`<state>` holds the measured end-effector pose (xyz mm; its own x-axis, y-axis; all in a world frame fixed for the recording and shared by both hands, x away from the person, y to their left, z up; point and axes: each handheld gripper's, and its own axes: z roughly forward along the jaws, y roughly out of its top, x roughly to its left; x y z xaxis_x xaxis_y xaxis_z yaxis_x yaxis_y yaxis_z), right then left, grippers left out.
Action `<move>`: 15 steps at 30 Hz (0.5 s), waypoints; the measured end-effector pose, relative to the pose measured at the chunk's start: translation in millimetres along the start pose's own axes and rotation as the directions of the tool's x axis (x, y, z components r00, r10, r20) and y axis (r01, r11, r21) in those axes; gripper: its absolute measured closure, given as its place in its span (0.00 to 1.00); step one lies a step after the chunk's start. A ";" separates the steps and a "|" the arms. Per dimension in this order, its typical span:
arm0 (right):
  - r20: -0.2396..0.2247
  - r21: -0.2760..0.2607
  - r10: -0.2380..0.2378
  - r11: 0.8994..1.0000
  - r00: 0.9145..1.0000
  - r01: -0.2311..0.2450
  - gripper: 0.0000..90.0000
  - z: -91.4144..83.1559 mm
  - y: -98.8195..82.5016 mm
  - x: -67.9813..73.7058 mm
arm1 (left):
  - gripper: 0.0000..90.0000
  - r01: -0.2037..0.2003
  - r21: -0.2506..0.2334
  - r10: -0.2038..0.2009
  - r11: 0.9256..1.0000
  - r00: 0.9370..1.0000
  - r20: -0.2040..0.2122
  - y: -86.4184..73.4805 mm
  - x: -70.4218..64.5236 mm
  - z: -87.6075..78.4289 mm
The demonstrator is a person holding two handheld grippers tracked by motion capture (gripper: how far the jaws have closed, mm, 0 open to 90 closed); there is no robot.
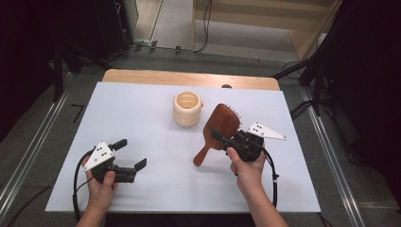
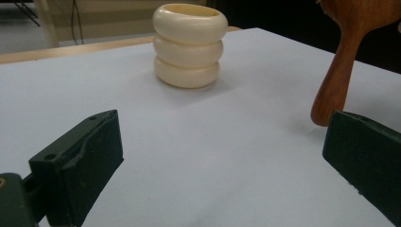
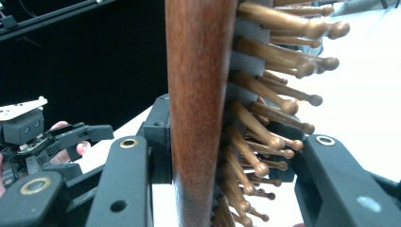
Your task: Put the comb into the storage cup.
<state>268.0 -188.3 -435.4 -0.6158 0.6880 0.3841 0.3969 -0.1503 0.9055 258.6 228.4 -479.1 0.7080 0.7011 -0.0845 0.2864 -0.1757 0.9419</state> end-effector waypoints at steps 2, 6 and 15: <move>0.002 -0.002 -0.008 1.000 1.000 0.008 0.58 1.4 0.7 -0.2 | 0.00 -0.001 0.001 0.001 1.000 1.000 -0.011 -1.4 3.4 -3.0; 0.005 0.005 -0.017 1.000 1.000 0.017 0.58 4.4 2.2 -0.3 | 0.00 0.005 -0.001 -0.005 1.000 1.000 -0.027 -3.9 10.2 -9.8; 0.005 0.003 -0.033 0.999 0.999 0.033 0.58 10.0 6.9 -0.7 | 0.00 0.015 -0.006 -0.015 1.000 0.998 -0.057 -10.1 21.8 -22.8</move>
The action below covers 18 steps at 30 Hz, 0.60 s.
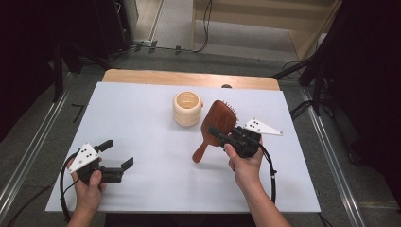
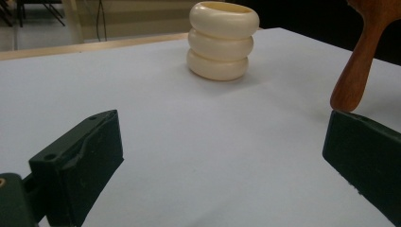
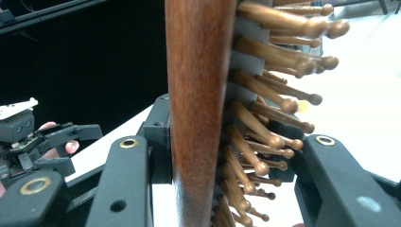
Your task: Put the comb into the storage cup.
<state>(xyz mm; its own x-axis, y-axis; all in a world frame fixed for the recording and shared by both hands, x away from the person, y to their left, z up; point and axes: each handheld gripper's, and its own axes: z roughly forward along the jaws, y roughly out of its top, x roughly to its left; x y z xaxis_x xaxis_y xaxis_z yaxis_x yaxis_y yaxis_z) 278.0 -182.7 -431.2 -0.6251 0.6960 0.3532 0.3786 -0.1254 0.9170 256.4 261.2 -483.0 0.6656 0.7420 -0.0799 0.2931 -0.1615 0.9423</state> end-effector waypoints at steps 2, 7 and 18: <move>-0.001 -0.003 -0.002 1.000 1.000 0.002 0.58 1.0 1.1 0.0 | 0.00 -0.007 -0.001 0.007 1.000 1.000 -0.003 -3.1 1.6 -1.2; 0.000 -0.004 -0.009 1.000 1.000 0.009 0.58 3.0 4.2 -0.2 | 0.00 0.003 -0.010 -0.003 1.000 1.000 0.003 -6.3 3.0 -0.3; 0.002 -0.010 -0.018 1.000 1.000 0.018 0.58 11.5 10.6 0.2 | 0.00 -0.004 0.000 0.004 1.000 1.000 0.002 -8.9 1.4 1.3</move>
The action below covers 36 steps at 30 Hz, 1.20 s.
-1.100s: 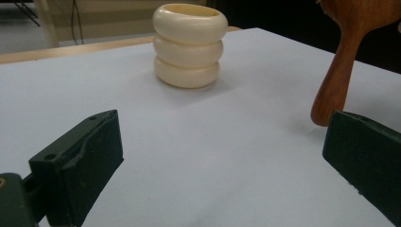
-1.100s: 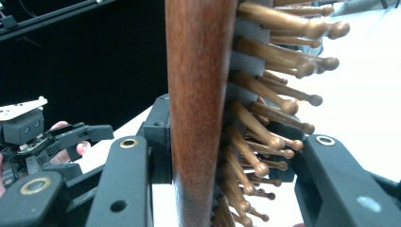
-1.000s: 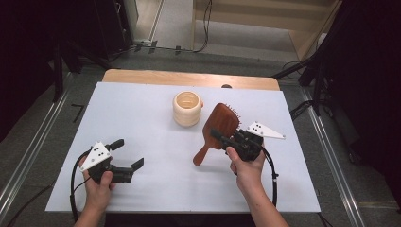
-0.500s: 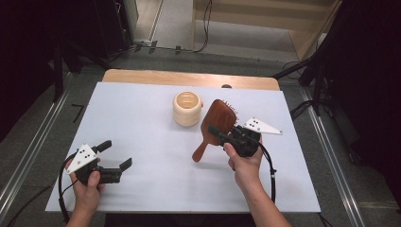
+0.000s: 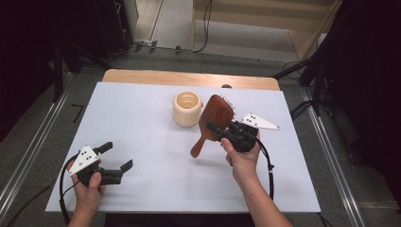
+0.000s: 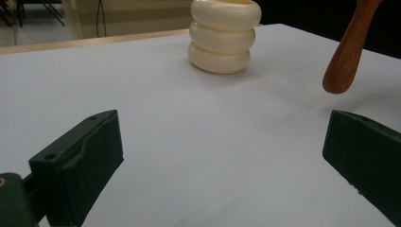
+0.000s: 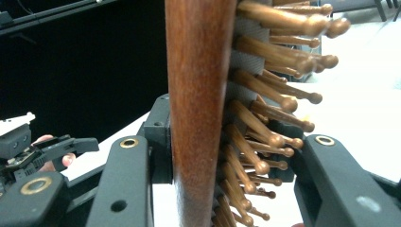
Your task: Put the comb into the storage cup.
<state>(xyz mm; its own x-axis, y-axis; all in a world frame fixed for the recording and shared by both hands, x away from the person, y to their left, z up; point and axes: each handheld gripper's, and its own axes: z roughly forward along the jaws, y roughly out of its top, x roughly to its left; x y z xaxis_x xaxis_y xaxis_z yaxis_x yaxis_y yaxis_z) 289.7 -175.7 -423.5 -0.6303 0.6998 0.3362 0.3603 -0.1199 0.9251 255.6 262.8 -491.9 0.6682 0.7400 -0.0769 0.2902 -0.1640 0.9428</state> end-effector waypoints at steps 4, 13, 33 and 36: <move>0.002 -0.002 -0.006 1.000 1.000 0.006 0.58 2.4 3.6 -0.1 | 0.00 0.004 0.001 -0.004 1.000 1.000 0.001 -0.2 0.4 0.2; 0.005 -0.006 -0.018 1.000 1.000 0.018 0.58 8.3 12.3 -3.1 | 0.00 0.013 -0.006 -0.013 1.000 1.000 -0.002 -0.7 0.9 -0.3; 0.012 -0.006 -0.033 0.999 0.999 0.033 0.59 19.3 26.0 -8.5 | 0.00 0.014 -0.008 -0.014 1.000 1.000 -0.001 -0.8 1.4 -1.0; 0.013 -0.005 -0.036 0.999 0.999 0.036 0.59 21.1 28.2 -9.1 | 0.00 0.013 -0.007 -0.013 1.000 1.000 -0.003 -0.9 1.4 -0.9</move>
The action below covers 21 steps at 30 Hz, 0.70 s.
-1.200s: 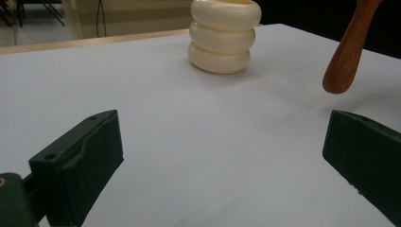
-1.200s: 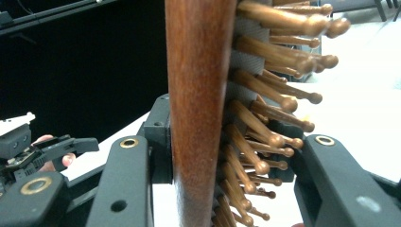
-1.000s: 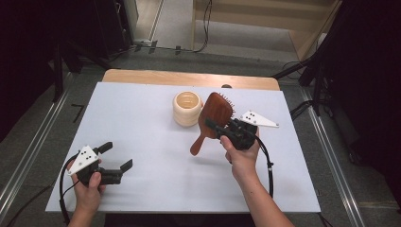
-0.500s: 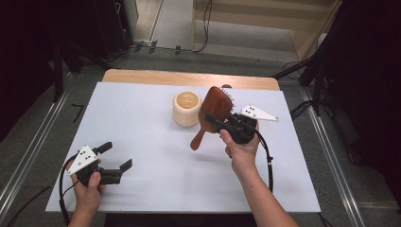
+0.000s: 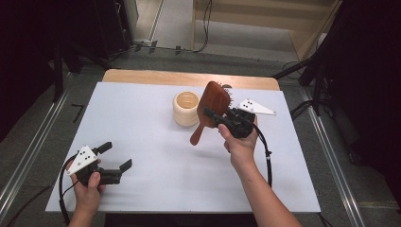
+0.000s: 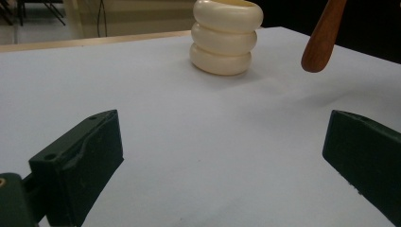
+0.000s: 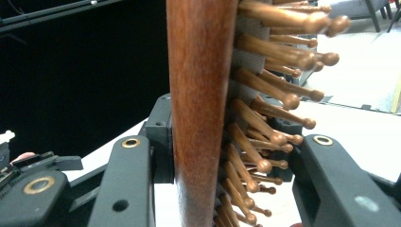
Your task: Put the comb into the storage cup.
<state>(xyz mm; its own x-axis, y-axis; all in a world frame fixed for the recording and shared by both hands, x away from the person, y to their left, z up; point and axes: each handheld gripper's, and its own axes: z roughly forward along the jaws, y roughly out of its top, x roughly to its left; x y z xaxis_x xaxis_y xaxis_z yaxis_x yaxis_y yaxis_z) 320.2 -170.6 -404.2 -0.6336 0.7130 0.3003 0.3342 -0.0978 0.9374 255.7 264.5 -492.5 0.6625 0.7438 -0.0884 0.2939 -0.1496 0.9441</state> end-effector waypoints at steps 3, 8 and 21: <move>0.004 0.000 0.000 1.000 1.000 0.000 0.60 1.7 1.7 -0.8 | 0.00 0.000 0.000 0.000 1.000 1.000 0.001 0.0 0.0 0.0; 0.001 0.003 0.009 1.000 1.000 -0.009 0.61 4.0 3.6 -3.3 | 0.00 0.000 0.000 0.000 1.000 1.000 0.000 -0.1 0.0 0.0; -0.007 -0.004 -0.004 1.000 1.000 0.004 0.62 9.1 16.1 -3.3 | 0.00 0.000 -0.002 0.000 1.000 1.000 -0.002 -0.2 0.1 0.0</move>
<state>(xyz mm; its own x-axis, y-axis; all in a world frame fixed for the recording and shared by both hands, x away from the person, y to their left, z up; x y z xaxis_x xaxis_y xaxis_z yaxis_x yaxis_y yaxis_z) 334.0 -168.2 -391.8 -0.6400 0.7082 0.2980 0.3291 -0.0978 0.9392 255.7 264.6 -492.7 0.6613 0.7449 -0.0880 0.2926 -0.1483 0.9447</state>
